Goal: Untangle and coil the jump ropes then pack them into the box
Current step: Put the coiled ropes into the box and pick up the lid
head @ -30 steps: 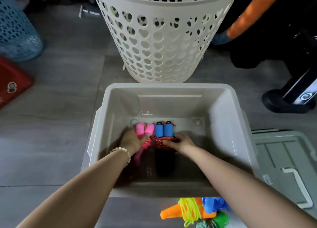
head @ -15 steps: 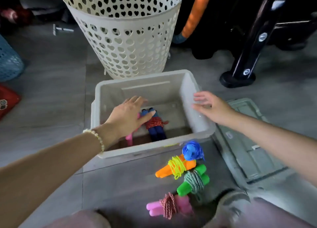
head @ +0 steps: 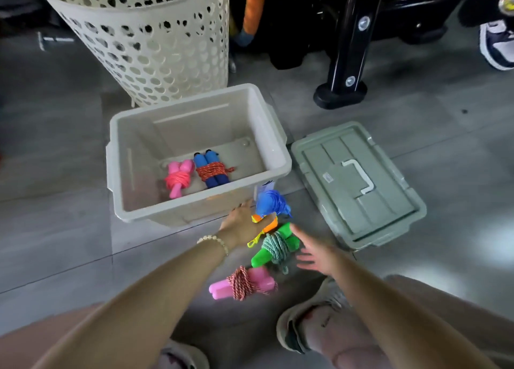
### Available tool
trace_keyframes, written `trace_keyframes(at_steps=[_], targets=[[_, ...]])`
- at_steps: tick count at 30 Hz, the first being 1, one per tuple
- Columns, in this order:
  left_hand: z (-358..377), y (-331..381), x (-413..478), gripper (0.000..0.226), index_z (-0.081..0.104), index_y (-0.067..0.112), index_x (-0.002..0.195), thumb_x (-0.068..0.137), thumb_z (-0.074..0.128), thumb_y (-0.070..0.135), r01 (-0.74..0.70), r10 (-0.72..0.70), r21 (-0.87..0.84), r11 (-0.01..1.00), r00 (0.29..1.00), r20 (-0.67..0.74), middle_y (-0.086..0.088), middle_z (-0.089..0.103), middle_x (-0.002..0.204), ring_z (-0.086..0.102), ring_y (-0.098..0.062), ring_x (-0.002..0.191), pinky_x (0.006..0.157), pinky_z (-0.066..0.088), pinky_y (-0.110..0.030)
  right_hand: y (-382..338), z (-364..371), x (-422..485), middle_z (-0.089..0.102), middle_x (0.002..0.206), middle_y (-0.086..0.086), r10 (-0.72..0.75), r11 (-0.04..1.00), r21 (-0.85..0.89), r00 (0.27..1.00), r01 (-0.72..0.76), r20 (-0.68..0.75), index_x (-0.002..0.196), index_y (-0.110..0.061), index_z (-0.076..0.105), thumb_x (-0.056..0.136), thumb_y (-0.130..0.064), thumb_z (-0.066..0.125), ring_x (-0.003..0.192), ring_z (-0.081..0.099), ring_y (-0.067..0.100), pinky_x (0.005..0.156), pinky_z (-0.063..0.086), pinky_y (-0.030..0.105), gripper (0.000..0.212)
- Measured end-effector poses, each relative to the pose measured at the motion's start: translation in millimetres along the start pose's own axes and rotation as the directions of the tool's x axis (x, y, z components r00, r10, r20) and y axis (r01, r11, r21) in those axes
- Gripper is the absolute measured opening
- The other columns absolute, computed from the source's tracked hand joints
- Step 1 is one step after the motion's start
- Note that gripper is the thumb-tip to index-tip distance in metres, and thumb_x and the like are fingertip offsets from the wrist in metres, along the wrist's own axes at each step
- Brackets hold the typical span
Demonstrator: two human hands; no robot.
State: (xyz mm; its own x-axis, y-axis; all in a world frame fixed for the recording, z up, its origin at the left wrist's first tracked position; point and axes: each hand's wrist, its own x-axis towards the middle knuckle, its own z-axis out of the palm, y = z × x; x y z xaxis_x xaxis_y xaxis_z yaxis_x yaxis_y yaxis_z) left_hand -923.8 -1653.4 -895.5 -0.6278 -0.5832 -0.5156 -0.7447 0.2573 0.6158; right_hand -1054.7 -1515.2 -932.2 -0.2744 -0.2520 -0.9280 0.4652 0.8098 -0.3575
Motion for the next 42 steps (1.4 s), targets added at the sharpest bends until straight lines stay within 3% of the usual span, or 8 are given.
trace_keyframes(at_steps=[2, 5, 10, 13, 21, 28, 36, 42], targets=[[15, 5, 18, 0.029, 0.060, 0.017, 0.086, 0.090, 0.057, 0.046, 0.086, -0.091, -0.150, 0.985, 0.995, -0.030, -0.002, 0.062, 0.084, 0.058, -0.021, 0.085, 0.068, 0.043, -0.027, 17, 10, 14, 0.056, 0.110, 0.014, 0.075, 0.990, 0.113, 0.996, -0.080, 0.041, 0.121, -0.012, 0.052, 0.072, -0.058, 0.068, 0.093, 0.059, 0.025, 0.074, 0.053, 0.037, 0.070], [29, 11, 38, 0.039, 0.054, 0.017, 0.066, 0.087, 0.059, 0.049, 0.260, -0.305, -0.318, 0.912, 0.947, -0.099, 0.003, 0.046, 0.059, 0.046, -0.018, 0.065, 0.051, 0.033, -0.026, 30, 21, 31, 0.058, 0.088, 0.009, 0.114, 0.958, 0.255, 0.990, -0.133, 0.088, 0.099, -0.013, 0.056, 0.076, -0.055, 0.067, 0.072, 0.057, 0.018, 0.064, 0.048, 0.029, 0.049], [37, 2, 55, 0.039, 0.062, 0.015, 0.104, 0.087, 0.059, 0.050, 0.291, -0.356, -0.384, 0.876, 0.928, -0.108, -0.003, 0.061, 0.094, 0.054, -0.019, 0.084, 0.071, 0.040, -0.023, 28, 29, 51, 0.057, 0.071, 0.002, 0.123, 0.971, 0.204, 0.992, -0.122, 0.005, 0.074, -0.015, 0.058, 0.060, -0.064, 0.075, 0.066, 0.053, 0.014, 0.064, 0.045, 0.026, 0.054], [38, -8, 62, 0.044, 0.057, 0.011, 0.109, 0.088, 0.056, 0.050, 0.260, -0.324, -0.362, 0.895, 0.938, -0.127, -0.006, 0.063, 0.103, 0.055, -0.021, 0.085, 0.069, 0.040, -0.027, 26, 34, 59, 0.065, 0.103, 0.005, 0.020, 0.980, 0.197, 1.000, -0.022, 0.011, 0.102, -0.014, 0.062, 0.071, -0.057, 0.072, 0.085, 0.058, 0.019, 0.071, 0.047, 0.027, 0.054], [49, -20, 53, 0.041, 0.047, 0.012, 0.115, 0.083, 0.069, 0.024, 0.050, -0.085, -0.454, 0.890, 0.995, -0.056, -0.001, 0.053, 0.091, 0.050, -0.019, 0.087, 0.069, 0.042, -0.026, 27, 17, 62, 0.057, 0.102, 0.014, -0.066, 0.831, 0.530, 0.976, 0.168, -0.206, 0.099, -0.009, 0.046, 0.088, -0.030, 0.064, 0.085, 0.058, 0.024, 0.063, 0.051, 0.032, 0.030], [41, -12, 24, 0.101, 0.029, 0.024, 0.141, 0.057, 0.083, 0.035, -0.103, 0.153, -0.324, 0.940, 0.979, 0.131, 0.000, 0.048, 0.133, 0.047, -0.012, 0.118, 0.096, 0.045, -0.026, 7, -18, 20, 0.061, 0.103, 0.010, -0.320, 0.734, 0.564, 0.925, 0.379, -0.205, 0.100, -0.020, 0.055, 0.092, -0.023, 0.058, 0.091, 0.060, 0.023, 0.064, 0.050, 0.029, 0.010], [-37, 64, -26, 0.048, 0.047, 0.021, 0.113, 0.079, 0.071, 0.043, -0.121, 0.175, -0.577, 0.808, 0.984, 0.040, 0.000, 0.062, 0.112, 0.063, -0.015, 0.098, 0.082, 0.056, -0.044, -61, -49, -90, 0.067, 0.074, -0.005, -0.632, 0.729, 0.284, 0.772, 0.623, -0.072, 0.081, -0.020, 0.062, 0.089, -0.024, 0.059, 0.069, 0.062, 0.008, 0.052, 0.048, 0.019, 0.010], [-145, 59, -49, 0.020, 0.060, 0.021, 0.107, 0.096, 0.049, 0.034, -0.190, 0.229, -0.526, 0.829, 0.973, 0.010, 0.008, 0.070, 0.083, 0.064, -0.003, 0.073, 0.068, 0.054, -0.020, -145, 1, -138, 0.066, 0.080, -0.003, -0.721, 0.690, 0.188, 0.688, 0.699, 0.083, 0.089, -0.019, 0.062, 0.090, -0.023, 0.059, 0.062, 0.064, 0.006, 0.049, 0.049, 0.016, 0.005]])
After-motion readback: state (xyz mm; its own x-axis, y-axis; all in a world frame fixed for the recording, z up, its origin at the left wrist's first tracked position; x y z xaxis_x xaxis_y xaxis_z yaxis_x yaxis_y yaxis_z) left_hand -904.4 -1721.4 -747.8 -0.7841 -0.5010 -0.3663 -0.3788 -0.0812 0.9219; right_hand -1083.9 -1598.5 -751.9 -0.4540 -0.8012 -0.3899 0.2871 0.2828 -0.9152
